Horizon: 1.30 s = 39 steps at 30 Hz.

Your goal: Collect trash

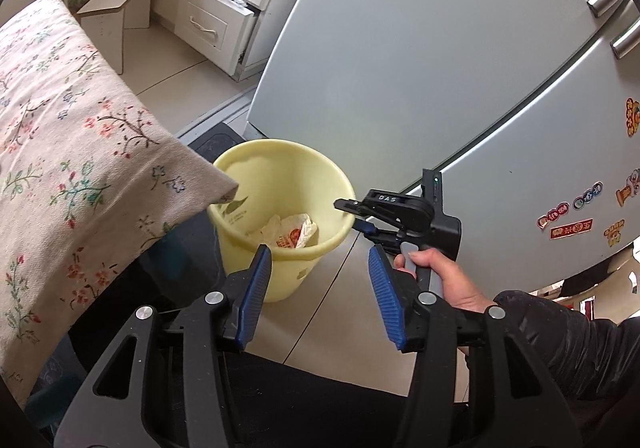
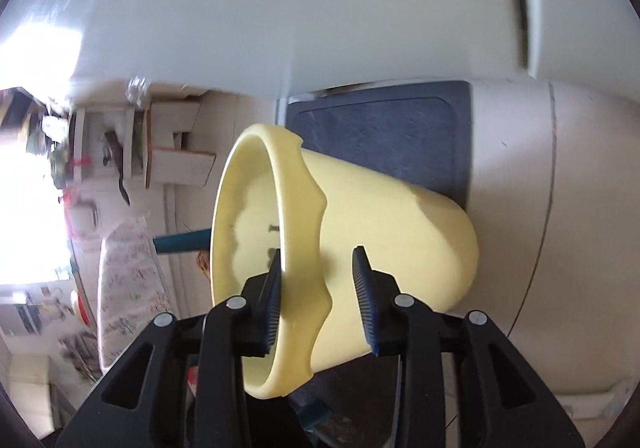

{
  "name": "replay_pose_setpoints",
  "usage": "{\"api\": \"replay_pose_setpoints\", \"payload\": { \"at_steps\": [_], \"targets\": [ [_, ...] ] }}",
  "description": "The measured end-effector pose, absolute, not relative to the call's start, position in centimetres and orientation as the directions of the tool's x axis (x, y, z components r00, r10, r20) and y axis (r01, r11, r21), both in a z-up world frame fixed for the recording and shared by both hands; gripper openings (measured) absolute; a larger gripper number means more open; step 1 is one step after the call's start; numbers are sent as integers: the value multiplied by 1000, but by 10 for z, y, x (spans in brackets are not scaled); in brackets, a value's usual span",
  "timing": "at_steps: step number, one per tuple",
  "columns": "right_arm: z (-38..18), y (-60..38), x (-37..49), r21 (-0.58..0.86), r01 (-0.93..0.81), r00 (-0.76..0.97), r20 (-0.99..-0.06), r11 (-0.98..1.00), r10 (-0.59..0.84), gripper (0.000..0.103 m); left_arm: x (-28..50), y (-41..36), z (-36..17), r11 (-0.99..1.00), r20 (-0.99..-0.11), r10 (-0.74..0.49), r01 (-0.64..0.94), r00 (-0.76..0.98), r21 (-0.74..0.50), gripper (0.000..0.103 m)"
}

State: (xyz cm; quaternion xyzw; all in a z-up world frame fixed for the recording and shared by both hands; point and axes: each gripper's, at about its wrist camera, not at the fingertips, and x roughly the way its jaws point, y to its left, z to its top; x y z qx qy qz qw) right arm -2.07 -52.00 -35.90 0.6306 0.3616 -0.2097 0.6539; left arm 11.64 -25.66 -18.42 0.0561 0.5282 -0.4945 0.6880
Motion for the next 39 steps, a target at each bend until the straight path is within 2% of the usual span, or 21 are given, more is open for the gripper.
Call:
{"api": "replay_pose_setpoints", "payload": {
  "at_steps": [5, 9, 12, 18, 23, 26, 28, 30, 33, 39],
  "targets": [
    [-368, -497, -32, 611, 759, 568, -790, 224, 232, 34, 122, -245, -183, 522, -775, -631, 722, -31, -454, 50],
    [-403, -503, -64, 536, 840, 506, -830, 82, 236, 32, 129, -239, -187, 536, -773, -634, 706, -25, -462, 51],
    [-418, -508, -65, 549, 836, 532, -809, -5, 249, 36, 131, -235, -189, 541, -773, -634, 701, -24, -465, 51],
    [-415, -510, 1, 564, 809, 524, -820, 166, 231, 34, 135, -224, -189, 559, -778, -628, 691, -8, -458, 51],
    [-412, -538, 47, 522, 815, 502, -853, 253, 144, 30, 143, -205, -187, 592, -777, -629, 663, 25, -458, 52],
    [-409, -550, 67, 502, 807, 481, -864, 313, 145, 29, 144, -192, -187, 613, -779, -626, 646, 45, -455, 53],
    [-393, -550, 76, 461, 789, 454, -883, 407, 121, 38, 144, -178, -183, 625, -777, -625, 640, 69, -446, 53],
    [-372, -545, 80, 382, 767, 426, -904, 516, 36, 58, 144, -162, -177, 643, -776, -623, 632, 104, -432, 57],
    [-334, -535, 66, 309, 729, 445, -892, 611, -80, 59, 147, -126, -166, 695, -770, -610, 591, 185, -409, 61],
    [-243, -490, 47, 340, 565, 621, -776, 752, -115, 65, 161, -58, -150, 794, -756, -563, 473, 334, -382, 61]
  ]
}}
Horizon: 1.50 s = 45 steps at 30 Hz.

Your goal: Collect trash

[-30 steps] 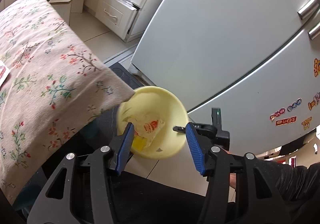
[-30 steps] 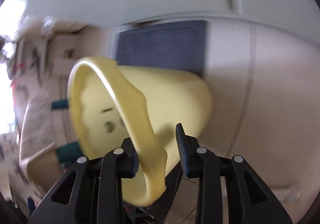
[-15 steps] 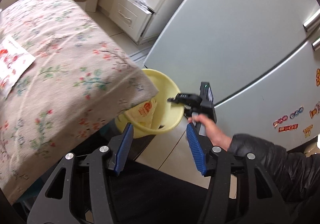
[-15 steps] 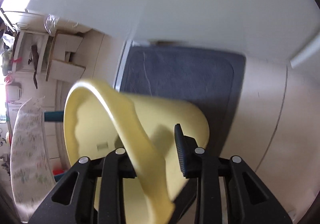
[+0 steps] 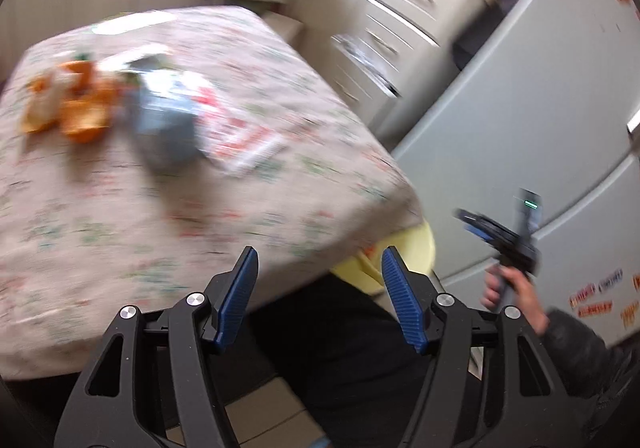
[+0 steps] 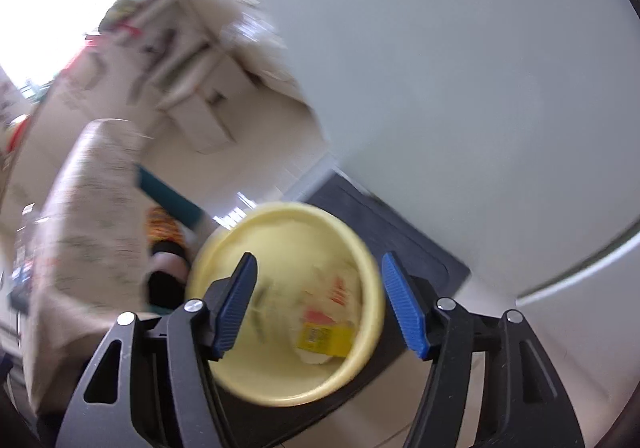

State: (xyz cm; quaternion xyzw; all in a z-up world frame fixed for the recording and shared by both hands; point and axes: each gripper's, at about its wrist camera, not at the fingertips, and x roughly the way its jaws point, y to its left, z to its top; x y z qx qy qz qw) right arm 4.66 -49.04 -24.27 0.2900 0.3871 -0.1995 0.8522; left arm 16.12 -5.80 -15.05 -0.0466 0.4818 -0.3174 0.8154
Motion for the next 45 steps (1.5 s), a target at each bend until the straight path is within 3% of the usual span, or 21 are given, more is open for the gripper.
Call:
{"api": "replay_pose_setpoints", "payload": {
  "at_steps": [4, 9, 23, 28, 36, 38, 41, 45],
  "targets": [
    [-192, -455, 63, 361, 438, 715, -695, 823, -76, 66, 174, -16, -142, 840, -731, -531, 378, 427, -390, 64],
    [-147, -389, 103, 397, 211, 774, -626, 893, 95, 69, 193, 26, -140, 879, -717, -477, 258, 508, -402, 64],
    [-98, -194, 216, 400, -300, 652, -577, 866, 492, 69, 257, 98, -156, 893, -679, -351, 13, 645, -449, 64],
    [-110, -120, 269, 342, -406, 555, -644, 847, 527, 49, 247, 136, -165, 884, -682, -299, -75, 667, -461, 64],
    [-158, -71, 317, 206, -384, 502, -771, 900, 390, 26, 233, 170, -170, 886, -685, -267, -106, 678, -451, 64],
    [-162, -70, 321, 189, -364, 513, -777, 912, 366, 15, 235, 169, -167, 895, -679, -266, -87, 684, -437, 64],
    [-161, -78, 322, 202, -348, 522, -770, 915, 368, 6, 246, 163, -161, 912, -671, -273, -37, 689, -409, 64],
    [-146, -84, 313, 251, -339, 550, -729, 907, 407, 5, 279, 136, -156, 941, -671, -291, 77, 682, -330, 64]
  ]
}}
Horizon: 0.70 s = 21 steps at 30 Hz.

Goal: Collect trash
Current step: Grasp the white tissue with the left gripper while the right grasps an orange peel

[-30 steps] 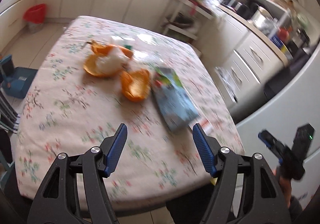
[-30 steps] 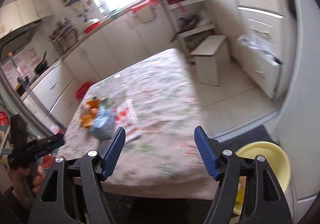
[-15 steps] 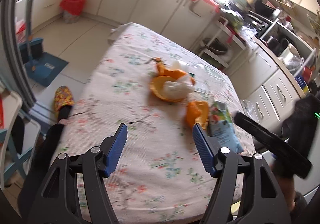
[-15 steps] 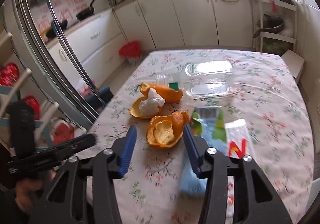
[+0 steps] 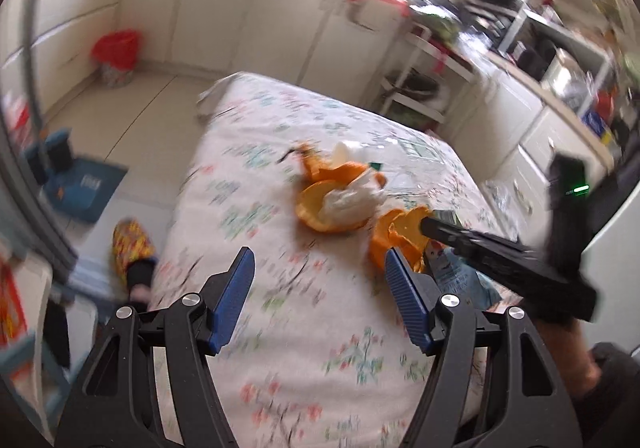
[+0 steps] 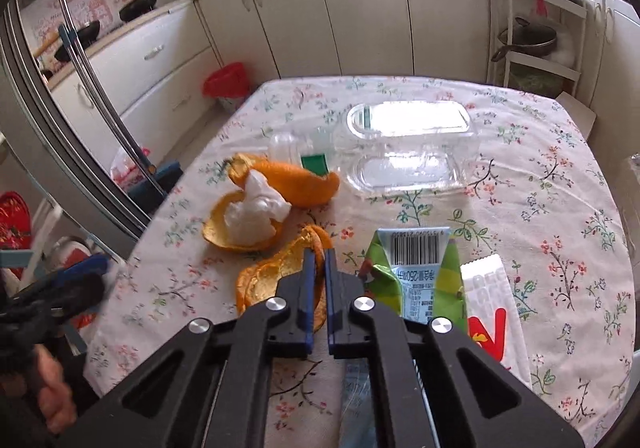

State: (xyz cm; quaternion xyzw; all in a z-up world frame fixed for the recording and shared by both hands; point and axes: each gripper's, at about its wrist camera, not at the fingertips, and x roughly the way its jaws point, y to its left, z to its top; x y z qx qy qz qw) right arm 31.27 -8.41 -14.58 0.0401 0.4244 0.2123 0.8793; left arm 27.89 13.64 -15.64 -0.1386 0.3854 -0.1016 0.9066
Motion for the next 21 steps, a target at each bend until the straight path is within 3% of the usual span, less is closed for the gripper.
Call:
{"api": "replay_pose_setpoints", "payload": {
  "at_steps": [5, 15, 21],
  "targets": [
    [-108, -110, 284, 324, -323, 615, -642, 889, 458, 5, 320, 103, -162, 950, -696, -306, 164, 650, -265, 63],
    [-93, -182, 231, 482, -212, 659, -572, 850, 489, 5, 360, 79, -187, 956, -751, -294, 163, 592, -245, 30],
    [-101, -197, 221, 534, -181, 658, -558, 826, 506, 5, 359, 83, -178, 957, -732, -286, 152, 618, -246, 22]
  ]
}}
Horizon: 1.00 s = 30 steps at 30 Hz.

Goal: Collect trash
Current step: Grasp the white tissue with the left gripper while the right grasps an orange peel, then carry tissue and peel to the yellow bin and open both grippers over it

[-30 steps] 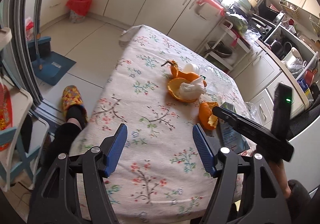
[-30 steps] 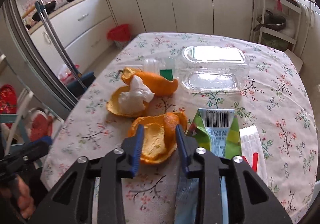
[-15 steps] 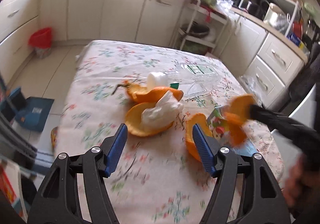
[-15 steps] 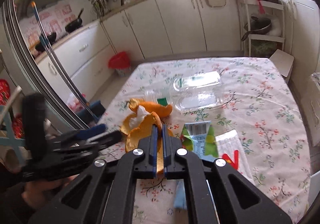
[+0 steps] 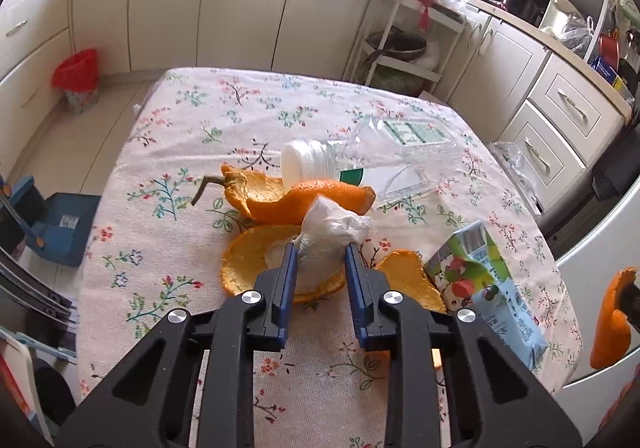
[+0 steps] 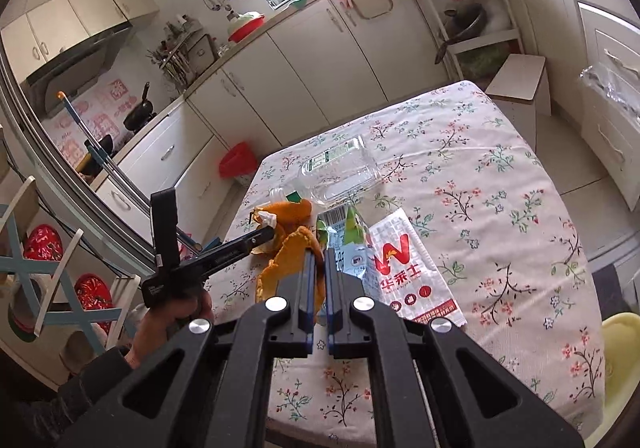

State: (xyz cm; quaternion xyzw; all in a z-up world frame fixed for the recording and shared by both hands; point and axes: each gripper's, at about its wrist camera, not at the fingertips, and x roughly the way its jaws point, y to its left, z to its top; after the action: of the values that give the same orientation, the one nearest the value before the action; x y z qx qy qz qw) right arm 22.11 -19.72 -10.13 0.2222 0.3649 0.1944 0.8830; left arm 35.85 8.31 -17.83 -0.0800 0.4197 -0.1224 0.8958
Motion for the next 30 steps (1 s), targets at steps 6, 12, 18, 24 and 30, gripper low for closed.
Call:
{"api": "replay_pose_setpoints", "payload": {
  "at_steps": [6, 12, 18, 24, 30],
  "targets": [
    [-100, -201, 213, 564, -186, 665, -531, 804, 525, 5, 341, 88, -162, 952, -704, -299, 154, 644, -264, 22],
    [-90, -218, 191, 575, -180, 695, -500, 798, 517, 5, 298, 90, -131, 934, -643, -341, 169, 685, -315, 22],
    [-83, -239, 164, 585, -161, 719, -482, 795, 500, 5, 246, 73, -105, 916, -601, -386, 213, 700, -341, 22],
    [-76, -250, 140, 601, -153, 739, -457, 785, 494, 5, 213, 49, -86, 908, -582, -410, 256, 702, -331, 22],
    [-64, -261, 118, 603, -162, 765, -423, 781, 485, 5, 186, 14, -61, 899, -566, -437, 331, 699, -286, 22]
  ]
}}
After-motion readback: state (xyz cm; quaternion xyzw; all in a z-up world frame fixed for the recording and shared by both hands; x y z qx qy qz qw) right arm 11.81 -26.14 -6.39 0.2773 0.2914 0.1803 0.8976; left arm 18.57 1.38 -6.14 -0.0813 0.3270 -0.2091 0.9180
